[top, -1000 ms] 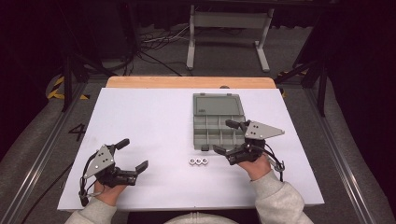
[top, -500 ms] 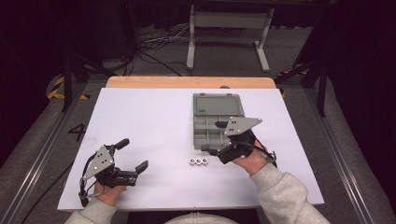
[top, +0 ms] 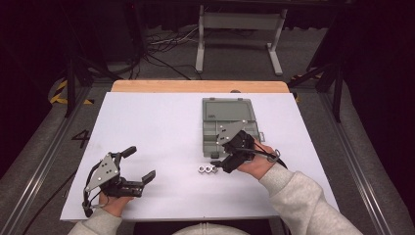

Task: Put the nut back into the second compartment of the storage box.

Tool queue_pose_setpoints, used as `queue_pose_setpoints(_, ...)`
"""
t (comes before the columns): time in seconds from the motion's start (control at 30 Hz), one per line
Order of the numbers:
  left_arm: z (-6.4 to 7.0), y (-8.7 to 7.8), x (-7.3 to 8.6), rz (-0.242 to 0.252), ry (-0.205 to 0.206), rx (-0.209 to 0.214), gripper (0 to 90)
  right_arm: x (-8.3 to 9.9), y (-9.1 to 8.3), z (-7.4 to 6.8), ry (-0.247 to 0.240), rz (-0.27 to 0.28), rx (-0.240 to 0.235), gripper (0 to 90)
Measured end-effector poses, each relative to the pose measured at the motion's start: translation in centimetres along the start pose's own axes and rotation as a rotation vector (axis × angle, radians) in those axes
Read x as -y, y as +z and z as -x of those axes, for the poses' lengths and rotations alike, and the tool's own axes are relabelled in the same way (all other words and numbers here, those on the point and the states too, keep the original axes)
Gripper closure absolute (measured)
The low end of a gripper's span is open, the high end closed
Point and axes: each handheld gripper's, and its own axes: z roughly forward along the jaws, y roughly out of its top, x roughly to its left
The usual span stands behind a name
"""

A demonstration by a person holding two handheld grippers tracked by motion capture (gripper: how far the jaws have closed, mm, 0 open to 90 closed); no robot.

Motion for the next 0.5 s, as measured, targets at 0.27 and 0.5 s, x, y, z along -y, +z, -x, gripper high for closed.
queue_pose_setpoints(0.27,0.0,0.1,0.0,0.002,-0.002,0.006,0.8,-0.9,2.0,-0.3,-0.040,-0.146,-0.071,13.6)
queue_pose_setpoints(0.5,0.1,0.1,0.0,-0.003,0.003,0.009,1.0,-0.7,3.8,-0.3,-0.034,-0.264,-0.124,12.1)
